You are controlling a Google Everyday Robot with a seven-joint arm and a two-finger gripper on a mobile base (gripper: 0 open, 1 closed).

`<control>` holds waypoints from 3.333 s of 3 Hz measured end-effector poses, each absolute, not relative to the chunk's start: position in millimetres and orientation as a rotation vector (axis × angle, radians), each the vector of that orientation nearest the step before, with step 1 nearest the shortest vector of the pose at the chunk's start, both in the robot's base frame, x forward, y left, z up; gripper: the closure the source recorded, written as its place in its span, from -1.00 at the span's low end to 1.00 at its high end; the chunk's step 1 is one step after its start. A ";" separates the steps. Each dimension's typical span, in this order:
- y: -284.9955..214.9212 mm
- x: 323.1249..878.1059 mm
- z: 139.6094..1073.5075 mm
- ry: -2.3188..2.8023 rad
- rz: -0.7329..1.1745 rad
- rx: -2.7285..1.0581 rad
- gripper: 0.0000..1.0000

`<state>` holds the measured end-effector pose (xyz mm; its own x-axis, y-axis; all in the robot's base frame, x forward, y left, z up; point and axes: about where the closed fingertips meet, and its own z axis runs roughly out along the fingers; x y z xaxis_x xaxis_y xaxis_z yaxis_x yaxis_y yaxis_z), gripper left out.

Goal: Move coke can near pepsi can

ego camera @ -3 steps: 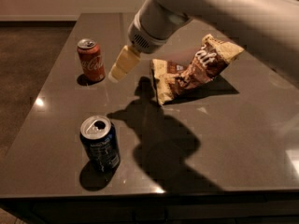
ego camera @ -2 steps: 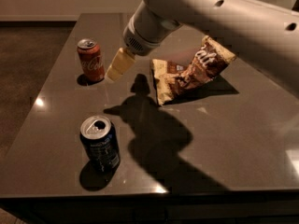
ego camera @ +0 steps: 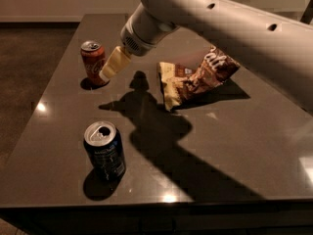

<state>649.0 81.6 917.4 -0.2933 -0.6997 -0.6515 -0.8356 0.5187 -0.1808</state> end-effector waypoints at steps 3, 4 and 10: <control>141.2 677.7 892.7 2.013 0.374 -1.295 -1.00; 155.3 684.4 892.8 1.987 0.412 -1.296 -1.00; 113.9 618.2 933.0 1.818 0.623 -1.493 1.00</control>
Offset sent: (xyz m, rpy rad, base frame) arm 0.0365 0.0645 -0.0282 0.0786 0.0188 0.0857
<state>618.2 113.9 933.0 -0.0975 -0.6402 -0.7620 -0.9729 0.2225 -0.0624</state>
